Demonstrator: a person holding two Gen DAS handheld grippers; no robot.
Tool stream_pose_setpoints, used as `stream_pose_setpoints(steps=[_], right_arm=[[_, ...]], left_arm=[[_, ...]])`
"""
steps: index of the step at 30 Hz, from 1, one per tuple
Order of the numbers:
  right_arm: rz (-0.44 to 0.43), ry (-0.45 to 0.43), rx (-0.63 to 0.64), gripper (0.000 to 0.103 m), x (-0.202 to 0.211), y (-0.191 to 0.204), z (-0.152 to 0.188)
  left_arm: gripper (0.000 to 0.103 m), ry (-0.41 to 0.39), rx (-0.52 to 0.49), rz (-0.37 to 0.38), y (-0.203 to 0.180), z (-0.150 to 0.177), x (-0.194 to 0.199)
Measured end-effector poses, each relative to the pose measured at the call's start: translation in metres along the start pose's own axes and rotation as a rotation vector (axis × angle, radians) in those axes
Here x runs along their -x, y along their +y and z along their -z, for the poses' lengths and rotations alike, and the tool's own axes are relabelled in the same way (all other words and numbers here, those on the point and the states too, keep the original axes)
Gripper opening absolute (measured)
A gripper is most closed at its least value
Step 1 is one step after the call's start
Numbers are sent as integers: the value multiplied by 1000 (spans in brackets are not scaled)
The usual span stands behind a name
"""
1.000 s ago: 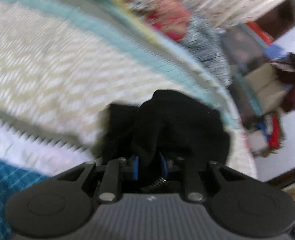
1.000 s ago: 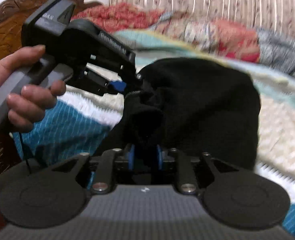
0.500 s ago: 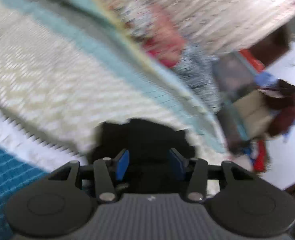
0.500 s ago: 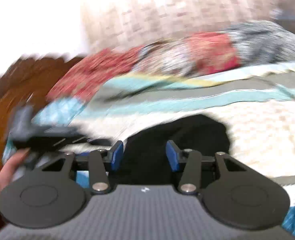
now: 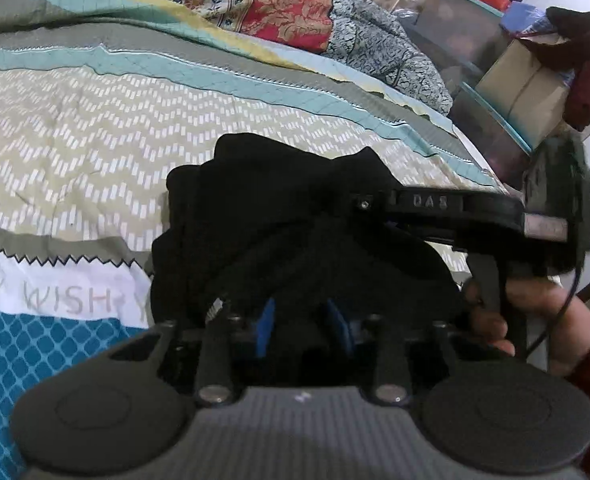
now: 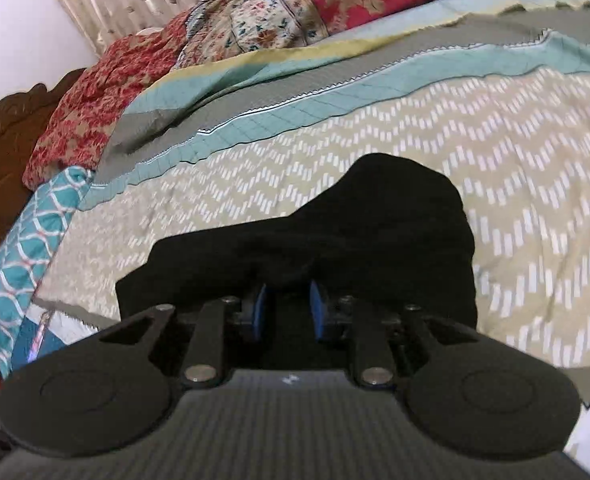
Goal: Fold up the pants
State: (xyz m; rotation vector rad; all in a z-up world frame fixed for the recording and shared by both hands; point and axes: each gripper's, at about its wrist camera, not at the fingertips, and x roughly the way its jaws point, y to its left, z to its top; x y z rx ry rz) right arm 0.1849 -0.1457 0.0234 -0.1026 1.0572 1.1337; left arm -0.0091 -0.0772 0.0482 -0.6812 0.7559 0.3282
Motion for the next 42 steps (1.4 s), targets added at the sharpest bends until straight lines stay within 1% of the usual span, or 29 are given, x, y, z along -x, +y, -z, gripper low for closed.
stream_pose_setpoints(steps=[2,4,5,7,9,11,13,15,17,19,21,23,25,26,27,28,29,31,33,35,36,38,40,42], right_arm=[[20,-22,39,26,10,8,3],[21,-60,36,28,23,12,2],[9,-94,37,30,35,13,4],[-26,-147,48,31,49,14,10],[-78,-172,65,31,65,14,20],[-100,-145,83,31,70,17,40],[-91,-102,105,31,65,16,60],[-89,-79,77,31,59,11,71],[-105,-92,31,31,67,10,71],[-112,-110,17,31,75,11,66],[-108,-142,6,36,86,11,63],[-98,-174,-13,37,93,10,62],[-99,-195,-40,38,97,5,62],[-99,-203,-54,38,98,3,64],[-98,-208,-61,39,100,2,65],[-99,-211,-66,40,100,1,66],[-102,-208,-71,43,100,-1,67],[-99,-190,-91,44,96,-3,69],[-81,-141,-121,44,87,-12,70],[-37,-50,-164,45,67,-21,75],[-28,-26,-202,46,60,-27,79],[-56,-45,-265,46,58,-35,84],[-60,-41,-253,46,59,-34,82],[-58,-42,-250,46,58,-33,83]], left_arm=[[30,7,17,1,0,-2,3],[33,-1,36,16,1,-2,14],[35,-10,46,26,4,-2,19],[37,-30,65,41,7,1,32],[37,-36,62,41,9,4,37],[37,-21,42,14,10,8,33],[37,18,31,-38,10,12,21],[37,30,21,-67,8,14,16],[39,24,-3,-80,2,12,20],[42,15,-20,-88,-2,9,27],[44,3,-25,-106,-5,7,33],[45,-7,-31,-125,-7,5,39],[48,-12,-49,-147,-10,5,42],[51,-14,-61,-161,-11,4,42],[59,-19,-78,-191,-14,5,43],[64,-28,-96,-219,-16,5,43],[64,-33,-111,-241,-17,5,42],[64,-18,-106,-245,-15,5,40],[65,-5,-95,-247,-12,6,37],[73,3,-100,-265,-10,7,34],[77,6,-103,-278,-9,8,32],[81,3,-109,-291,-7,8,32],[87,-1,-112,-306,-5,8,32],[90,-4,-109,-317,-2,8,32]])
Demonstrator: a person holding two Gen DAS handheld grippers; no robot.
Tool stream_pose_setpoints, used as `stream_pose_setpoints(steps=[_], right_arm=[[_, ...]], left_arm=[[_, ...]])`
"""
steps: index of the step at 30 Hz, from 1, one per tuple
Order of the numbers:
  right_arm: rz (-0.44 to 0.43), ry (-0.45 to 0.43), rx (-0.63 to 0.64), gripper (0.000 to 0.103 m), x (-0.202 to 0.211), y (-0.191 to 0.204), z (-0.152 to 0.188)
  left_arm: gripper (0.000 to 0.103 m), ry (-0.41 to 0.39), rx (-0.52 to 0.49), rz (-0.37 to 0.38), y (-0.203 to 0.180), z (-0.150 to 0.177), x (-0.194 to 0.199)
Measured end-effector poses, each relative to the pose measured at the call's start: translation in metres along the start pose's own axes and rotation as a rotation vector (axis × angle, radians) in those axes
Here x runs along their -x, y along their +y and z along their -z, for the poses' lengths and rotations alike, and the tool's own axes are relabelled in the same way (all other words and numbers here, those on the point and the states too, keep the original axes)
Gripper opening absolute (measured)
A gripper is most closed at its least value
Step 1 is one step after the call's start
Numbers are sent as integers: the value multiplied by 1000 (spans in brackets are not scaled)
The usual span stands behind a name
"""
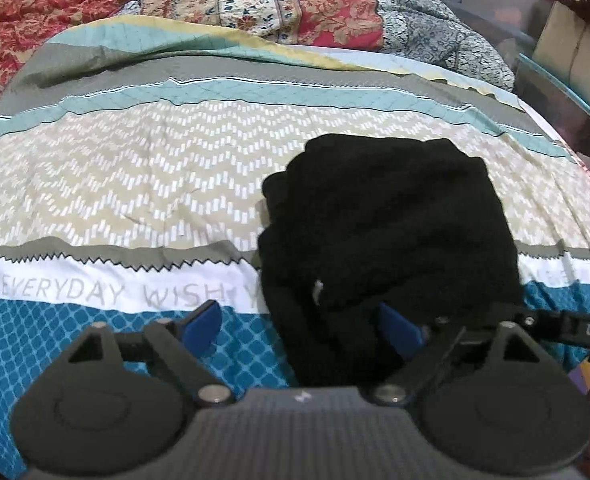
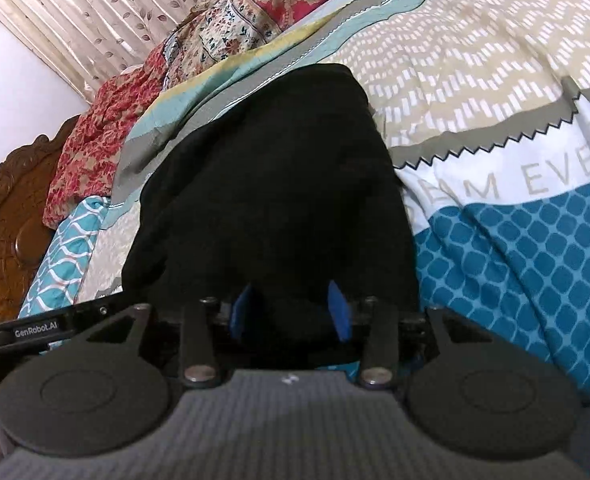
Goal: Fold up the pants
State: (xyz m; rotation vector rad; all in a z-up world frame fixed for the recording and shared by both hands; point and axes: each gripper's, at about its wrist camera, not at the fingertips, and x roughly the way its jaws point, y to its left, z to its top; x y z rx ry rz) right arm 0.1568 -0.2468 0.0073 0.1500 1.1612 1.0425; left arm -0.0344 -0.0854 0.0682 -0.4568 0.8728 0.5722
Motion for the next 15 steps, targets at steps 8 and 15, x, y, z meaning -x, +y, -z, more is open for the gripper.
stream_pose_setpoints(steps=[8,15], right_arm=[[6,-23,3,51,0,2,3],[29,-26,76,65,-3,19,7]], left_arm=[[99,1,0,-16,6,3,-4],[103,26,112,72,26,-1,-3]])
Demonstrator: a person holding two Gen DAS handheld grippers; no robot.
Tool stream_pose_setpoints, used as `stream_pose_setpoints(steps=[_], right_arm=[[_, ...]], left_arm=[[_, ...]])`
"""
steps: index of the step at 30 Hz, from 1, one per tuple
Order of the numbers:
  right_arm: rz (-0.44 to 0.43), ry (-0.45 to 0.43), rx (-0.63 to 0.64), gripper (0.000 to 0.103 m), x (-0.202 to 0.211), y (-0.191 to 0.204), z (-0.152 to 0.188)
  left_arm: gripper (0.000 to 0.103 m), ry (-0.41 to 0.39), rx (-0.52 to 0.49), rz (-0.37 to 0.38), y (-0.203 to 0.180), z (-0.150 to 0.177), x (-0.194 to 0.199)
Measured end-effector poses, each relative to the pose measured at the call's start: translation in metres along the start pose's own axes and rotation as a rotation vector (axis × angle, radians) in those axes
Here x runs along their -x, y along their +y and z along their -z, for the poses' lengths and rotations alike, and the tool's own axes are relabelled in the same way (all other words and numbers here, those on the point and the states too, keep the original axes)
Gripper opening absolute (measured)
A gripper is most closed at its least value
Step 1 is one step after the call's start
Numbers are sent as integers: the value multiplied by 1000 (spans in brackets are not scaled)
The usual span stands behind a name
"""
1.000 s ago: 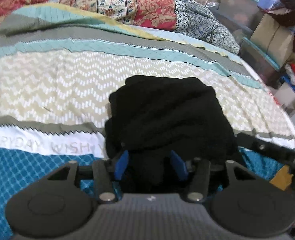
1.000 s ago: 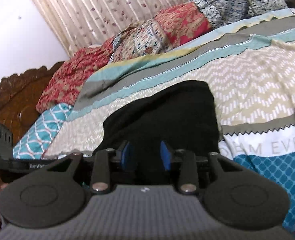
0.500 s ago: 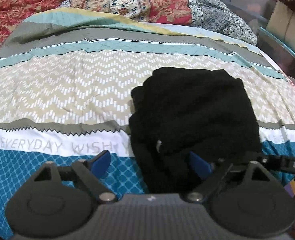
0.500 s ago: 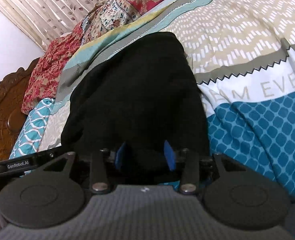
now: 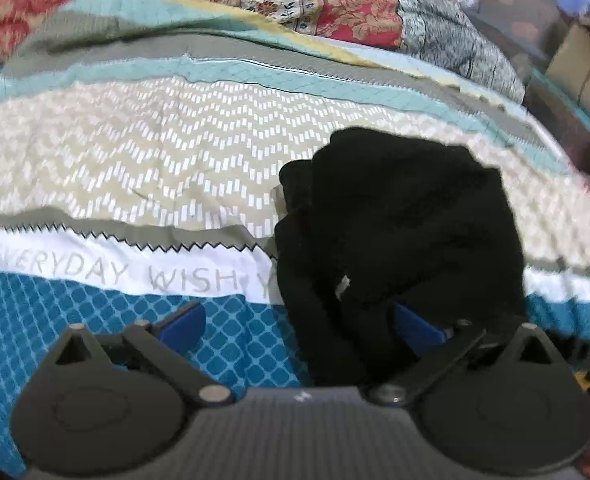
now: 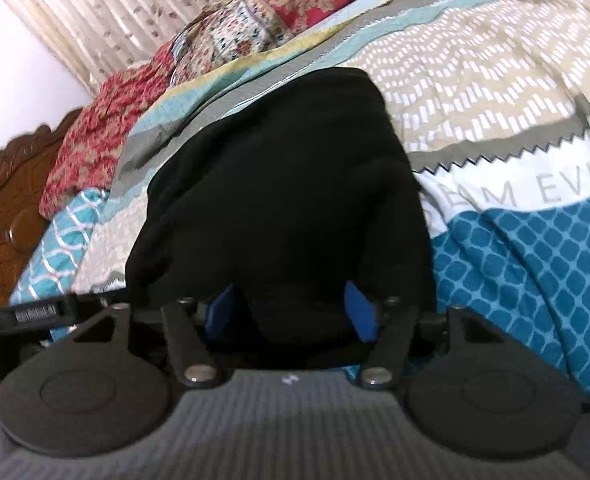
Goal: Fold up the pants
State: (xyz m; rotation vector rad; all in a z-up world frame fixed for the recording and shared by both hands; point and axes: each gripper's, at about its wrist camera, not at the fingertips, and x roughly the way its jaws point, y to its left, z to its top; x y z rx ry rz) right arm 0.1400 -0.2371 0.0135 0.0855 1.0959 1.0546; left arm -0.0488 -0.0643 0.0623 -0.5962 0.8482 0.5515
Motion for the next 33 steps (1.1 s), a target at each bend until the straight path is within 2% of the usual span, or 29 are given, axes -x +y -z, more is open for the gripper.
stream_pose_setpoints(steps=[2,4,8,10,16,19,21,23,24,25,26,27,28,30,33], right_arm=[[2,6,45,66,6,5,-6],[-20,-37,54,68,16,5,-10],[-31,-157,10,81,38,-9,-25],[-25,-176,-39,84,43,-23,-32],[-67,-135,-147,88,30,-59,-40],[-86,-101,-178,88,12,-65,-43],[-109,-66,-190,89,0,-68,-45],[-163,-5,-190,90,-14,-64,-42],[-177,12,-178,85,-20,-58,-41],[-201,28,-171,74,-22,-51,-41],[-248,50,-181,56,-22,-43,-41],[-259,51,-180,49,-18,-36,-40],[-265,44,-127,45,-11,-20,-43],[-281,4,-22,40,4,5,-50],[-340,-95,69,36,19,34,-77]], left_arm=[[103,-18,42,41,9,-6,5],[103,-30,84,76,19,-14,8],[103,-12,156,129,31,-26,2],[103,8,167,145,30,-28,-6],[103,114,176,196,18,-26,-46],[103,157,218,227,20,-21,-64],[103,175,286,291,25,-18,-72],[101,187,357,391,26,-14,-80],[95,189,358,418,21,-13,-83],[78,172,319,395,13,-13,-82],[71,165,272,369,6,-15,-79],[60,157,245,360,1,-18,-74],[51,147,241,379,1,-23,-66],[49,105,218,418,1,-39,-46],[49,-22,165,420,-3,-78,-19]])
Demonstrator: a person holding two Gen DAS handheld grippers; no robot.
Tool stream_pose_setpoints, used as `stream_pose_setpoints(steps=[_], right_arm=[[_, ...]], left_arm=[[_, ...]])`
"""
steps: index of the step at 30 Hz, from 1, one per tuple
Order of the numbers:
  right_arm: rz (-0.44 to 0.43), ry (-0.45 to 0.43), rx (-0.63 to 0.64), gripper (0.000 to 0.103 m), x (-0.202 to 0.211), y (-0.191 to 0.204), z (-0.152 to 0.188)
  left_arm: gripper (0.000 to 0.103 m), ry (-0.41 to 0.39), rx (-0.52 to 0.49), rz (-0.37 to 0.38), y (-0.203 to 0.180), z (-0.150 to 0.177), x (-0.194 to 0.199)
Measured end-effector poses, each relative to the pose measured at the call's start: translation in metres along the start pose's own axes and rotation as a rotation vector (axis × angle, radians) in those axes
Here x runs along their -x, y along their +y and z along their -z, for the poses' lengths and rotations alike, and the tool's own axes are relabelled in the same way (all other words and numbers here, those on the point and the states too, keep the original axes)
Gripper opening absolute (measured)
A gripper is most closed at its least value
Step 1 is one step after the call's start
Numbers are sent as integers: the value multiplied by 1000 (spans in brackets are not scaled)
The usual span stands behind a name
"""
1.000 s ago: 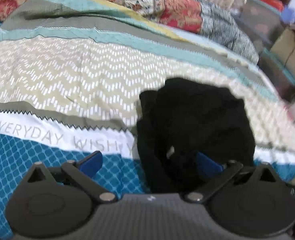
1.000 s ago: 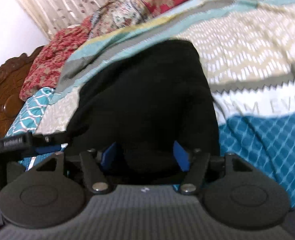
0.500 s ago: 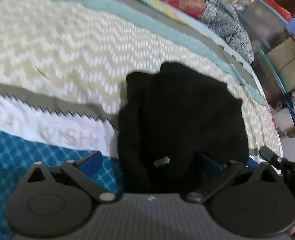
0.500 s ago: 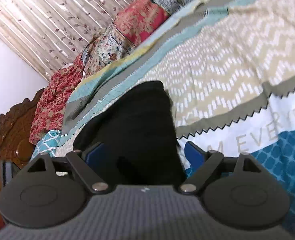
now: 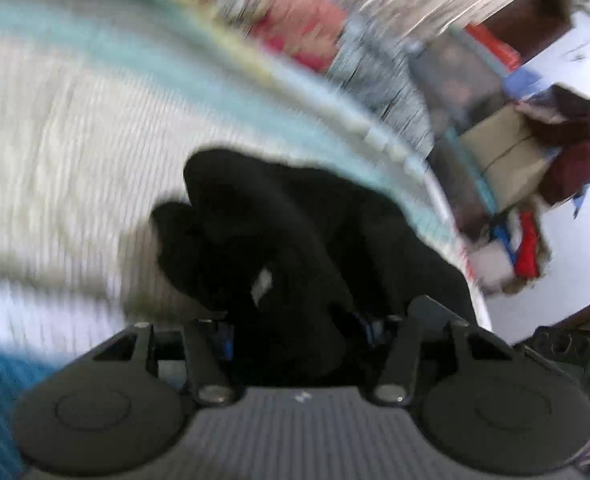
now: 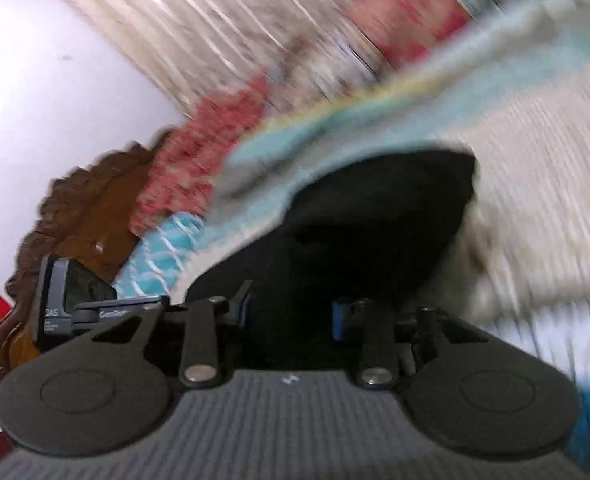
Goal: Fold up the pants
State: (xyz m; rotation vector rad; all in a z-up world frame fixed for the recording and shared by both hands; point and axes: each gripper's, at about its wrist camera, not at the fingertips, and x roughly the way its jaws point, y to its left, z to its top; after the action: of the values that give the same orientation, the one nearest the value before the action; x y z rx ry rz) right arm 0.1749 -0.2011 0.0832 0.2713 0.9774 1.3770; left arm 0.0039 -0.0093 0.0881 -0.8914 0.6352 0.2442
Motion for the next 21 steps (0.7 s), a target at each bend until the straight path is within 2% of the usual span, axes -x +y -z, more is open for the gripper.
stream_pose_setpoints(steps=[4,8,11,12,13,14,15,17,18,20,21], right_arm=[[-40,-115,140,36,-20,24,-56],[-21,-216,305,36,-55,26,-112],[18,-276,350,36,-85,-3,-134],[36,-285,343,39,-95,-13,-136],[64,-277,312,41,-111,-32,-138],[99,-249,260,45,-125,-53,-134],[158,-202,186,47,-142,-75,-131],[309,-53,16,50,-177,-120,-119],[346,-15,-62,57,-185,-138,-111],[232,-88,-195,60,-170,-156,-97],[237,-89,-195,61,-166,-155,-96]], left_arm=[[49,-152,-111,-6,-18,-67,2],[49,-264,-181,-30,-17,-133,-28],[50,-329,-201,-51,-1,-167,-68],[56,-343,-195,-74,10,-171,-84],[68,-340,-179,-113,24,-174,-103],[73,-309,-157,-167,36,-176,-122],[73,-254,-128,-241,49,-177,-147],[71,-126,-69,-381,75,-171,-190],[79,-130,-69,-425,82,-164,-200],[82,-176,-93,-416,78,-157,-197],[82,-168,-104,-419,73,-156,-197]])
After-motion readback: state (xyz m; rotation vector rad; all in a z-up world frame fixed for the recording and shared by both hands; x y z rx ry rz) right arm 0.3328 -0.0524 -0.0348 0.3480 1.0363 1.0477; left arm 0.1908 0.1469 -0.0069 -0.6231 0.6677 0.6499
